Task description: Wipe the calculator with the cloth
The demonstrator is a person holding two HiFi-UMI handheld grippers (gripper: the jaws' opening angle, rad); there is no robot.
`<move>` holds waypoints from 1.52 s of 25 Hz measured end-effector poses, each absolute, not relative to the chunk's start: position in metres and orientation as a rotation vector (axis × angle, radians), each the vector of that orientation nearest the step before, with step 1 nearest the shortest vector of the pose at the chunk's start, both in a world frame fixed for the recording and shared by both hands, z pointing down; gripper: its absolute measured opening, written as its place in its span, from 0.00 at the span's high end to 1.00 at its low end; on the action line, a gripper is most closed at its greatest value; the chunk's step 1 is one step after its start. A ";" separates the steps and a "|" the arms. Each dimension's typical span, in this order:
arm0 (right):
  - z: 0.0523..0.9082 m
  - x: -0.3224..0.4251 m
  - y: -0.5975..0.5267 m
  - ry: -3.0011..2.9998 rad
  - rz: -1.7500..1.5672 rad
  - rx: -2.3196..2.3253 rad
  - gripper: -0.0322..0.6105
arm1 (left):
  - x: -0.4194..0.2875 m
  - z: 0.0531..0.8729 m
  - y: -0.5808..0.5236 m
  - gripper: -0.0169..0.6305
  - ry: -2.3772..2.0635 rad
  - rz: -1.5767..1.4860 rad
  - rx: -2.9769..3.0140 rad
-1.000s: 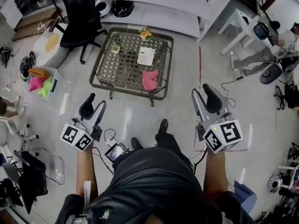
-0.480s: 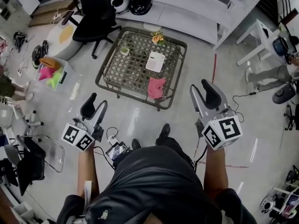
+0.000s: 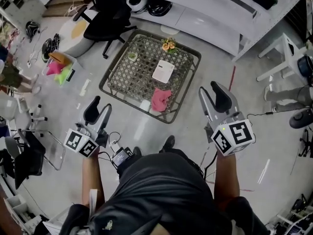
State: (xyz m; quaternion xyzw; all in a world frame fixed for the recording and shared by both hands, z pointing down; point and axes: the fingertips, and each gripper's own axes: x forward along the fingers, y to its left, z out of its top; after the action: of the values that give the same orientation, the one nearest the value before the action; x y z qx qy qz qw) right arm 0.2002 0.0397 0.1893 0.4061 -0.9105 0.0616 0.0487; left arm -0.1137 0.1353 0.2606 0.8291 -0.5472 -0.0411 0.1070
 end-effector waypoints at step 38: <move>0.203 0.195 -0.062 -2.507 0.263 1.653 0.72 | -0.110 0.274 -0.091 0.58 -1.107 -0.114 2.645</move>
State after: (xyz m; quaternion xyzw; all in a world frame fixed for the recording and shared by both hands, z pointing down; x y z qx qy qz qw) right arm 0.1951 -0.0618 0.2034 0.5472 -0.8300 0.0872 0.0639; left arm -0.1099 -0.0907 0.2736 0.9132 -0.3823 -0.0393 0.1355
